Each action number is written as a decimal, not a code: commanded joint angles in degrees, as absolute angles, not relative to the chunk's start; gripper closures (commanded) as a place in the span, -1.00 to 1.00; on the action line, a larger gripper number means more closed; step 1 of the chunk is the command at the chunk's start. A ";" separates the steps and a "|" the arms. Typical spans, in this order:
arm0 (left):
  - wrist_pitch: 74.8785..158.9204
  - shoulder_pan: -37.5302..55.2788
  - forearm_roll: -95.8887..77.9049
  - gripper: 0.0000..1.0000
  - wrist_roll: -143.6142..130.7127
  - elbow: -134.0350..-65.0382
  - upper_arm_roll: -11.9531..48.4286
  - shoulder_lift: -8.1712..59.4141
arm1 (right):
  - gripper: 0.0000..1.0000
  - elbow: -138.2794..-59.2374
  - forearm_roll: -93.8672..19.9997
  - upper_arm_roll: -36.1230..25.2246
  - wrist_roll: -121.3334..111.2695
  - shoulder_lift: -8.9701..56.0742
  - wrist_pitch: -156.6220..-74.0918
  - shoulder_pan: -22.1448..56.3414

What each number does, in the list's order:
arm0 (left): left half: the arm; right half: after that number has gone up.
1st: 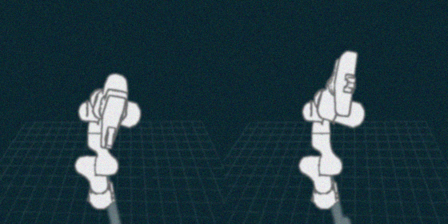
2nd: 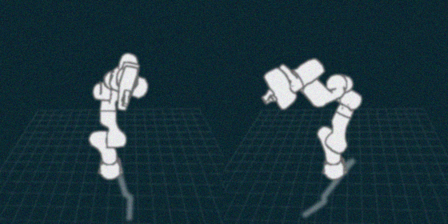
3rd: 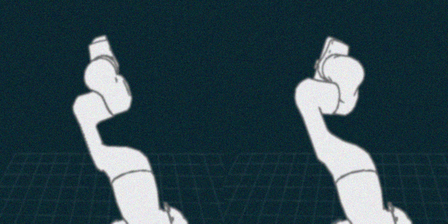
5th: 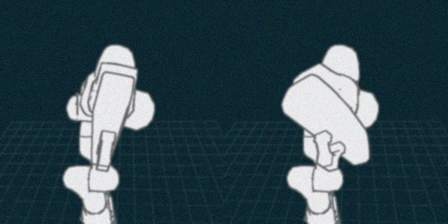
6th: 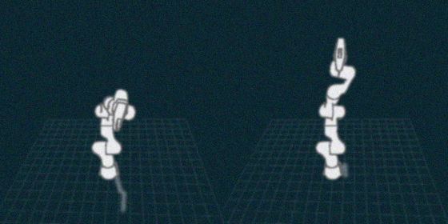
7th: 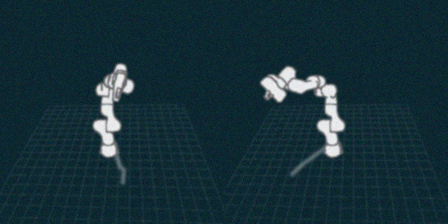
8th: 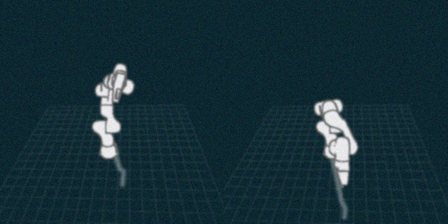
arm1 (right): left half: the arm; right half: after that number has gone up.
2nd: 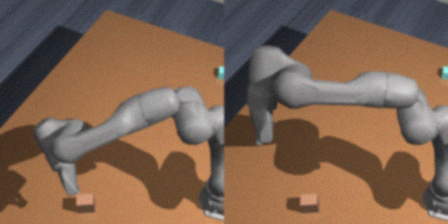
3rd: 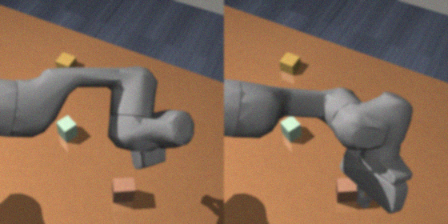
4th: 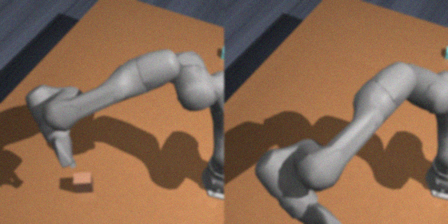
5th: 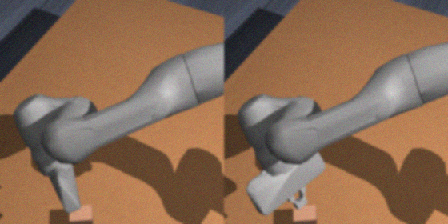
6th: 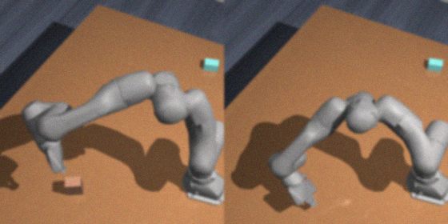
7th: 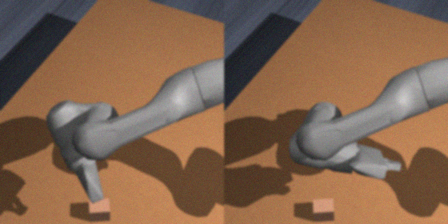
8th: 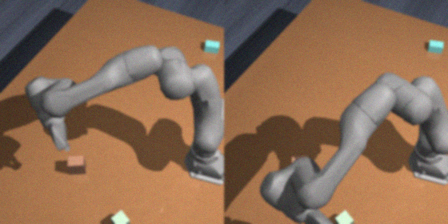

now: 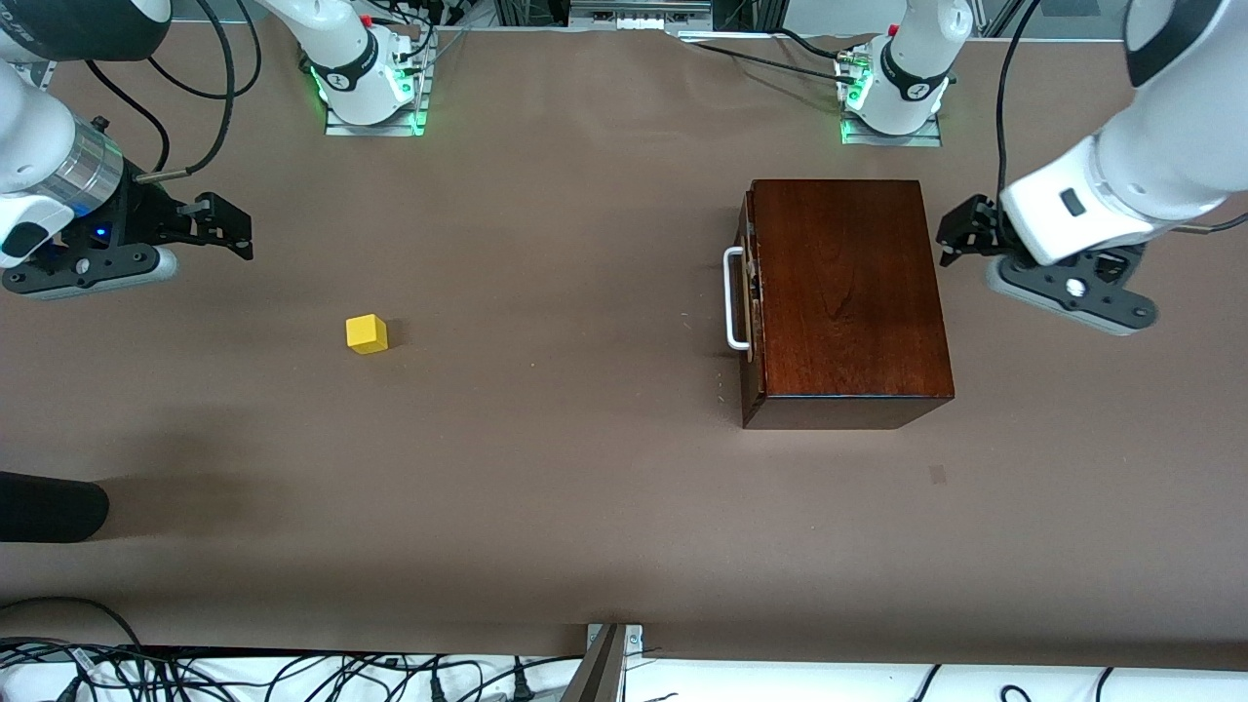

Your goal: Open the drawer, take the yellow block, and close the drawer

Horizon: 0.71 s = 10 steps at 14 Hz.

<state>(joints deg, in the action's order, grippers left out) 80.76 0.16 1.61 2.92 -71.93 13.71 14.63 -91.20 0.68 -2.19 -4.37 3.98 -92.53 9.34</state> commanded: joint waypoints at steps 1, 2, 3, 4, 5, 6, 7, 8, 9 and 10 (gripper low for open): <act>90.22 0.09 -0.61 -1.00 0.70 -87.92 9.94 3.20 | -1.00 -89.47 1.32 -2.11 -5.10 4.66 -91.67 9.05; 92.44 0.00 -0.70 -1.00 0.79 -91.02 8.80 0.73 | -1.00 -89.47 1.32 -2.11 -5.01 4.66 -91.67 9.05; 92.81 -0.09 -0.79 -1.00 0.70 -92.19 7.75 -0.34 | -1.00 -89.47 1.32 -2.11 -4.92 4.66 -91.58 9.05; 92.90 -0.26 -0.79 -1.00 0.62 -93.24 7.47 -1.13 | -1.00 -89.47 1.32 -2.11 -4.83 4.66 -91.58 9.05; 93.07 0.00 -0.79 -1.00 0.53 -94.47 6.69 -2.27 | -1.00 -89.47 1.32 -2.02 -4.75 4.66 -91.41 9.05; 93.51 1.04 -0.79 -1.00 0.53 -95.53 5.03 -3.24 | -1.00 -89.47 1.32 -2.02 -4.75 4.57 -91.23 9.05; 94.39 1.66 -0.79 -1.00 0.53 -97.63 4.75 -4.73 | -1.00 -89.47 1.23 -1.85 -4.66 4.57 -91.32 9.05; 95.87 1.58 -0.79 -1.00 0.53 -99.82 4.49 -6.23 | -1.00 -89.39 1.14 -1.76 -4.66 4.48 -91.49 9.14; 96.24 1.50 -0.70 -1.00 1.05 -99.84 4.40 -6.15 | -1.00 -89.04 1.23 -1.67 -4.66 4.48 -91.49 9.14; 96.33 1.49 -0.62 -1.00 0.53 -99.58 4.39 -6.07 | -1.00 -88.77 1.23 -1.58 -4.66 4.48 -91.49 9.23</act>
<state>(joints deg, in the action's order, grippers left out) 94.33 0.65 0.43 1.17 -96.63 5.33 -3.76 -90.79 0.71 -2.10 -4.37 4.02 -92.53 9.35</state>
